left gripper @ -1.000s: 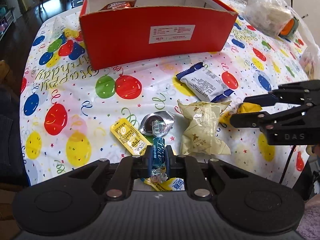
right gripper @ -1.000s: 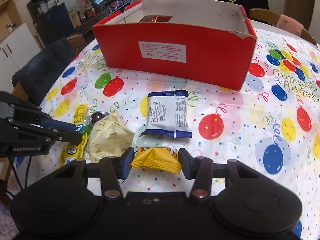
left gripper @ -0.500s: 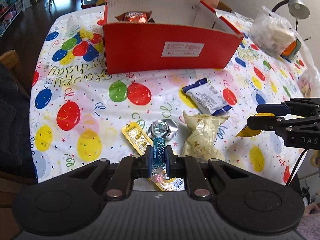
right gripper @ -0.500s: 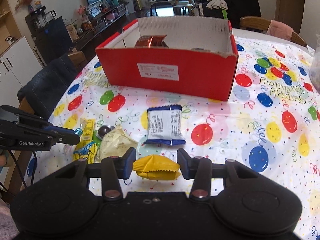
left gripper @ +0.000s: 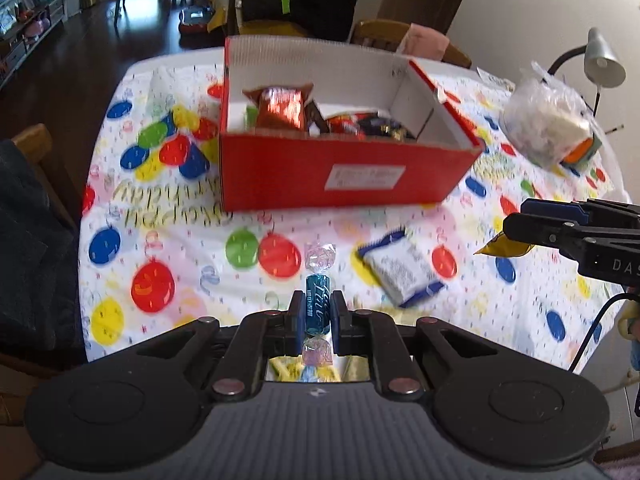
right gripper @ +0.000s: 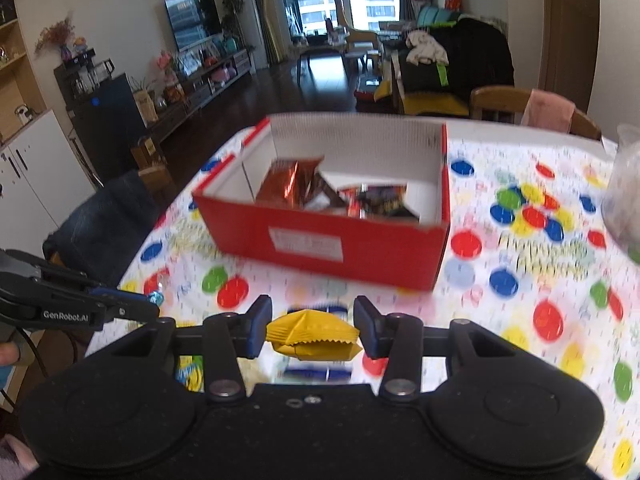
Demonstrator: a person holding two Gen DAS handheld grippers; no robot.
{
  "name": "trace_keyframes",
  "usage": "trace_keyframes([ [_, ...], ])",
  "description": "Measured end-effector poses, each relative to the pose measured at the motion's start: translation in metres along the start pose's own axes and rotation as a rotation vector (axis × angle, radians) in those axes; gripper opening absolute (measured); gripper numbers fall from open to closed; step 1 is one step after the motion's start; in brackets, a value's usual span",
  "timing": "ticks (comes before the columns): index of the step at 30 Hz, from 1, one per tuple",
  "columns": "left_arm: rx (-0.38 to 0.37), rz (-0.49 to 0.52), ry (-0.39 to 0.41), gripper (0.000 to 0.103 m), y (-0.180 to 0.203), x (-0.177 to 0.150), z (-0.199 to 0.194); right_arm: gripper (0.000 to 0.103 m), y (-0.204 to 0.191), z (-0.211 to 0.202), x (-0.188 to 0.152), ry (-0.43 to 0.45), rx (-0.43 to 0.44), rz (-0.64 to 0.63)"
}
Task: Organize snacks
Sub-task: 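Carry the mint roll and yellow snack into the red box and open both tools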
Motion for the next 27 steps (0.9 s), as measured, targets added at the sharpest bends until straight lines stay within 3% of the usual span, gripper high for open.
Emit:
trace_keyframes([
  [13,0.072,0.030,0.073,0.012,-0.005,0.077,-0.003,0.044,0.002,0.021,0.073,0.066,-0.011,-0.042],
  [27,0.146,0.055,0.045,0.012,-0.026,0.139,0.035,0.044,0.013,0.076,0.110,0.008,-0.046,-0.025],
])
Point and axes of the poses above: each gripper's, at about its wrist camera, not at the fingertips, and z roughly the way its jaws point, y to its right, x to its top, the point moved 7 cm from there along z, roughly the way its jaws point, and after that the axes turned 12 degrees about z, right-handed, at the moved point
